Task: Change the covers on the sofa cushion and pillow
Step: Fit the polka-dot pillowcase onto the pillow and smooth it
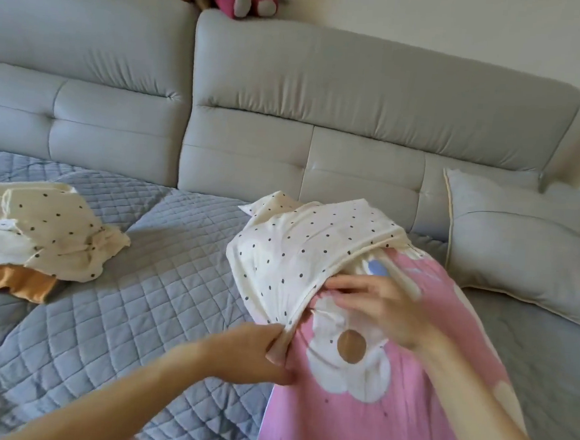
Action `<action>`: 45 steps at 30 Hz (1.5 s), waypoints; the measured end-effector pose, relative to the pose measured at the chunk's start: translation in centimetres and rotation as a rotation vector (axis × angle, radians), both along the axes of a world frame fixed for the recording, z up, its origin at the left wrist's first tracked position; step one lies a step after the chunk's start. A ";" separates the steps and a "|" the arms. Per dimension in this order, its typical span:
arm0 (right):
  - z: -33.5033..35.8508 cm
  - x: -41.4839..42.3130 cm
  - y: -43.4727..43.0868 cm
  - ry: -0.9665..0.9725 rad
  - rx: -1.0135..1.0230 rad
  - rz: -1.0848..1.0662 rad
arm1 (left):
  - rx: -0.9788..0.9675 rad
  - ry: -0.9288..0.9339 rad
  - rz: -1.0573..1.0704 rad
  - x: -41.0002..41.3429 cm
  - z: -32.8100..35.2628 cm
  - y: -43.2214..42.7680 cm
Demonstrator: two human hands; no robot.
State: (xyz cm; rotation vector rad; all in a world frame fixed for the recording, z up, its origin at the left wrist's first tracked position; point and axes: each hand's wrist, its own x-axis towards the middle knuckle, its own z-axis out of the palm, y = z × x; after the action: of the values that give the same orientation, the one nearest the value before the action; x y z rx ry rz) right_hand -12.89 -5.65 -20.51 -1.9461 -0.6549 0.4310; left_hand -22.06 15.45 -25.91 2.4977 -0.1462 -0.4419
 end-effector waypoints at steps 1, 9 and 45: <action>0.6 0.1 -1.5 0.010 0.150 -0.144 | 0.034 -0.041 0.002 0.6 0.9 0.4; -3.7 3.8 -10.7 0.060 -0.255 -0.746 | 0.165 -0.670 0.081 10.3 10.4 -4.4; -3.9 2.8 0.2 -0.946 -0.316 -0.554 | -0.047 -0.413 0.153 14.4 12.0 -14.8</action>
State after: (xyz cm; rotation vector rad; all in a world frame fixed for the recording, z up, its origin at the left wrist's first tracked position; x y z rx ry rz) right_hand -10.14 -5.48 -24.37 -2.4883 -0.5886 -0.8295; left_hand -7.67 0.70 -13.94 2.4999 -0.1240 0.1428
